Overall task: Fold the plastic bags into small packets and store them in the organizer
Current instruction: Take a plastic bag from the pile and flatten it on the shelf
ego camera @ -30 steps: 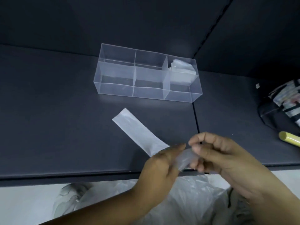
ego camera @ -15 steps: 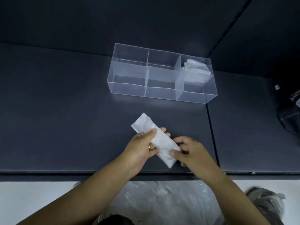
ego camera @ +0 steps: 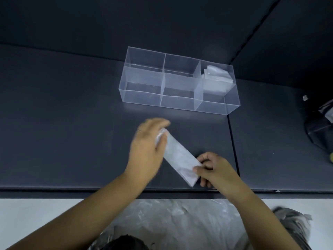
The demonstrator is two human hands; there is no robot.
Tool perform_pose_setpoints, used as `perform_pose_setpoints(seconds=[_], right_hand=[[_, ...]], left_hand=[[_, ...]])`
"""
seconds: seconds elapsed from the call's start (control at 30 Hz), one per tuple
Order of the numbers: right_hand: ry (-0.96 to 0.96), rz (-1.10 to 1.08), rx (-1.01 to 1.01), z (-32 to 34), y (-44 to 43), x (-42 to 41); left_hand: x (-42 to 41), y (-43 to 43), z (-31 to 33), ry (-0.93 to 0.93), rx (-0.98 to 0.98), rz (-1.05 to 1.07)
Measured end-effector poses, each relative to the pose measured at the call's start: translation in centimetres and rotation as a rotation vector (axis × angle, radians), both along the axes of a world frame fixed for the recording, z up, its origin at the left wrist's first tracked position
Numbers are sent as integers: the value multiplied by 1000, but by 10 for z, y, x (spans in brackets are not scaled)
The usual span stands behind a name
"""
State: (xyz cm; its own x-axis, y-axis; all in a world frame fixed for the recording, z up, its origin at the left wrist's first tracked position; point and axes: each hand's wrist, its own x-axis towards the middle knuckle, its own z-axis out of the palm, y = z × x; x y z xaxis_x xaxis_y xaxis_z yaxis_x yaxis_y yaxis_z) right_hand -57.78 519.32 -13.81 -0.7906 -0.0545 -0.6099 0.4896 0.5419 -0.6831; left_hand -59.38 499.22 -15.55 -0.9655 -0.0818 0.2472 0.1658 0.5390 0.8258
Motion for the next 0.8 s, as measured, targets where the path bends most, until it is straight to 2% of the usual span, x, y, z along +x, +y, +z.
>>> perform_pose_setpoints(seconds=[0.03, 0.1, 0.17, 0.2, 0.33, 0.43, 0.5, 0.57, 0.67, 0.73, 0.8], right_hand=[[-9, 2, -11, 1, 0, -1], [-20, 8, -40, 4, 1, -2], [-35, -10, -73, 9, 2, -2], [-48, -43, -95, 12, 3, -2], [-107, -209, -296, 31, -1, -3], [0, -141, -306, 43, -10, -8], [164, -109, -198, 46, -13, -15], [279, -81, -112, 43, -10, -22], [209, -10, -159, 26, -19, -23], [179, -32, -168, 10, -32, -18], [226, -105, -105, -5, -43, -14]], left_hand=[[12, 6, -1, 69, -113, -157], [35, 19, -7, 96, -335, -397], [50, 27, -14, 52, -489, -458], [53, 28, -17, 27, -498, -445], [51, 27, -22, 37, -369, -341], [46, 24, -15, 24, -243, -266], [39, 18, -8, -57, -164, -208], [32, 12, -10, -215, -54, -155], [19, 7, -16, -419, 127, -107], [12, 6, -16, -484, 170, -101], [5, 5, -17, -554, 242, -98]])
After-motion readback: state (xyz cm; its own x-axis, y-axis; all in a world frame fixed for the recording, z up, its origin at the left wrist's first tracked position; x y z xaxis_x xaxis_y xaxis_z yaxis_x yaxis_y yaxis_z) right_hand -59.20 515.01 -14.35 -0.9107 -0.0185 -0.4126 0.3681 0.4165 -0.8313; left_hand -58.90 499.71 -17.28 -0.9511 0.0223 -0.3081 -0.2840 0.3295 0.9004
